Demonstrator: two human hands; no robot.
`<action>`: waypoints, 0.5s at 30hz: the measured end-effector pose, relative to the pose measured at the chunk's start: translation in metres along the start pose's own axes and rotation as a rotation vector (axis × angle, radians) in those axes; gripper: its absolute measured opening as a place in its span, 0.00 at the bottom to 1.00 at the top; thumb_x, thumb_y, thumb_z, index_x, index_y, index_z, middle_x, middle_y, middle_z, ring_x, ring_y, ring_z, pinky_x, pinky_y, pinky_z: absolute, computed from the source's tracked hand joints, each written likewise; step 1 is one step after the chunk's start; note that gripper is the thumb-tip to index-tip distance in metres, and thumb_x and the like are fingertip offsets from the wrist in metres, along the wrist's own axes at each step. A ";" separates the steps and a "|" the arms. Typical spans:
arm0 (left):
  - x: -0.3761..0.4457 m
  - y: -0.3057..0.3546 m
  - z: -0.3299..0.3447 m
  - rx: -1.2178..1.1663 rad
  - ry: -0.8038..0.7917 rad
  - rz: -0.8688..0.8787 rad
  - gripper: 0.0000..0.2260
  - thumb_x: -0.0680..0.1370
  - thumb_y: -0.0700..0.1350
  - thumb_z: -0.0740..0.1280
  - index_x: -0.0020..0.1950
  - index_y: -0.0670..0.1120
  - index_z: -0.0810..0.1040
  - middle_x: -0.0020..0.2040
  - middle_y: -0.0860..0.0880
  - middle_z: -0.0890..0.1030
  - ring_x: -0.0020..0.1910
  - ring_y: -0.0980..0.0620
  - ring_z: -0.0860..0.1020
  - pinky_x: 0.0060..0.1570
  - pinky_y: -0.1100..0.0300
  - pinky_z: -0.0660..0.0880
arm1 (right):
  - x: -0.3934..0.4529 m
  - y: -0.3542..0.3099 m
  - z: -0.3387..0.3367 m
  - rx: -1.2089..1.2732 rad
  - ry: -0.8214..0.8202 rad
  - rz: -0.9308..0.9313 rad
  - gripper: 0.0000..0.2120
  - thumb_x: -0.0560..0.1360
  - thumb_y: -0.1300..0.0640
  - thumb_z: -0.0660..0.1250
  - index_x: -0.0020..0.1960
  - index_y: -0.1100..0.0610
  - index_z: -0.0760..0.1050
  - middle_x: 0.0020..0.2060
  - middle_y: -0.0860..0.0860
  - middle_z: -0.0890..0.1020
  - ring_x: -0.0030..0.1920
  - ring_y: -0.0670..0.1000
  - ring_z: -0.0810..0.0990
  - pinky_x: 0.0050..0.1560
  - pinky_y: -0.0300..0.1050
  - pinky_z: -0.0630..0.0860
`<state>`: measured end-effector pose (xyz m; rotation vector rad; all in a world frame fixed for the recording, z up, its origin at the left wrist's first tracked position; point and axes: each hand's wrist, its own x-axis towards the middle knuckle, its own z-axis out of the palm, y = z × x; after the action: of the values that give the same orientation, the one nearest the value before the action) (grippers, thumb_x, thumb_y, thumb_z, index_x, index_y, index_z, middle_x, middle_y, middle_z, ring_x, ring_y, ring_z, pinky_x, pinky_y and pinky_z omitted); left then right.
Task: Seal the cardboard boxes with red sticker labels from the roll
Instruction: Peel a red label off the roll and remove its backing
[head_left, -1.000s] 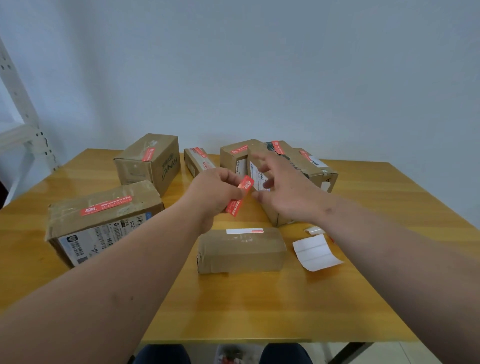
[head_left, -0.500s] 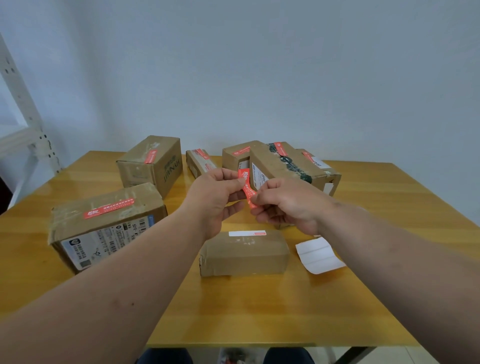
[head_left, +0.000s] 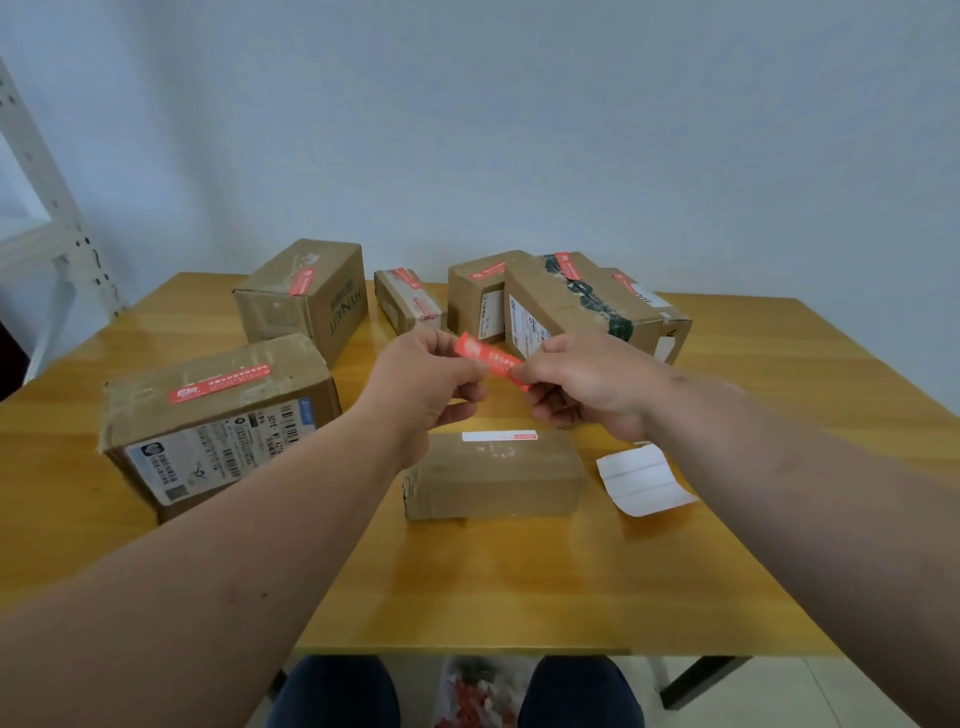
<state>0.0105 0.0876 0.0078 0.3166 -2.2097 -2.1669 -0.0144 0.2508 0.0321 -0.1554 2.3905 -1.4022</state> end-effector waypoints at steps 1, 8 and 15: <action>-0.001 -0.002 -0.001 0.016 0.007 0.008 0.13 0.74 0.36 0.72 0.56 0.45 0.76 0.42 0.44 0.81 0.37 0.51 0.81 0.39 0.57 0.81 | 0.001 0.003 0.001 0.024 0.017 0.005 0.05 0.76 0.57 0.68 0.42 0.57 0.76 0.34 0.51 0.80 0.32 0.49 0.80 0.43 0.46 0.75; -0.004 -0.014 -0.008 0.099 0.036 -0.045 0.03 0.78 0.42 0.68 0.51 0.44 0.78 0.45 0.44 0.82 0.41 0.50 0.80 0.39 0.58 0.79 | 0.002 0.013 0.002 -0.037 -0.006 -0.002 0.06 0.75 0.60 0.67 0.39 0.57 0.73 0.33 0.52 0.80 0.33 0.50 0.81 0.44 0.47 0.74; -0.001 -0.011 -0.010 0.129 -0.099 -0.058 0.08 0.78 0.49 0.69 0.53 0.47 0.81 0.48 0.47 0.82 0.45 0.52 0.80 0.43 0.57 0.81 | -0.002 0.005 0.002 -0.256 -0.162 -0.080 0.08 0.74 0.62 0.65 0.37 0.56 0.72 0.37 0.52 0.79 0.39 0.49 0.82 0.44 0.41 0.74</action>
<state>0.0147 0.0780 -0.0030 0.2862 -2.4299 -2.1162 -0.0108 0.2520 0.0274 -0.4179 2.4403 -1.0655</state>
